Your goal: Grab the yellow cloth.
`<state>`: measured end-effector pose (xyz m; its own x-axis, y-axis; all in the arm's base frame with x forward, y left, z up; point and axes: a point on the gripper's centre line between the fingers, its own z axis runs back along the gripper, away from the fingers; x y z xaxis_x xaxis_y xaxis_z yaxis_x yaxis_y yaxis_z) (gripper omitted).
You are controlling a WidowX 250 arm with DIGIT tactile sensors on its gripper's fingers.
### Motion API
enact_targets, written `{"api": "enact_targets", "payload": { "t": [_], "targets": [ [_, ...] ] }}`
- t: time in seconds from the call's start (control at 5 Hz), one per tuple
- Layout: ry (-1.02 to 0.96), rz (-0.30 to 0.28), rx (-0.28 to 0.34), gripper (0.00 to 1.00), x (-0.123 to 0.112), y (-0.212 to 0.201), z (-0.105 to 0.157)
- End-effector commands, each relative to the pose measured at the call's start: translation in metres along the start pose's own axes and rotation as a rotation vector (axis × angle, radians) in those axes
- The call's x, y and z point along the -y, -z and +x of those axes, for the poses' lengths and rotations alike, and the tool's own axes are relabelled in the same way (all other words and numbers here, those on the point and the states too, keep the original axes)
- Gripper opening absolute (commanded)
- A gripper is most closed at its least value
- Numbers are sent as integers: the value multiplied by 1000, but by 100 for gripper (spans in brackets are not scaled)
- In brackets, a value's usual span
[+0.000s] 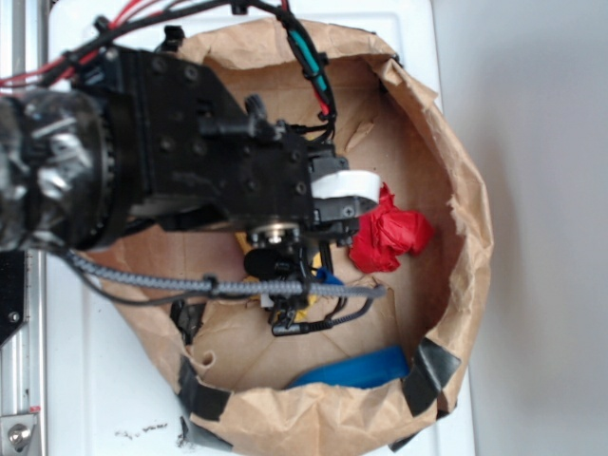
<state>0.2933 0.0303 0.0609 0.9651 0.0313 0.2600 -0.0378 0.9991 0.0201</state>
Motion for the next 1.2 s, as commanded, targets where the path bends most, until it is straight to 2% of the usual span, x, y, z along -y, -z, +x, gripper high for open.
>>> {"api": "enact_targets", "payload": {
  "t": [0.0,0.2,0.4,0.6,1.0],
  "targets": [
    [-90,87,62,100,-6,25,14],
    [-101,143,66,100,-7,38,13],
    [-119,163,73,0,-7,43,13],
    [-125,164,100,0,-5,42,14],
    [-144,143,113,0,-4,30,21]
  ]
}}
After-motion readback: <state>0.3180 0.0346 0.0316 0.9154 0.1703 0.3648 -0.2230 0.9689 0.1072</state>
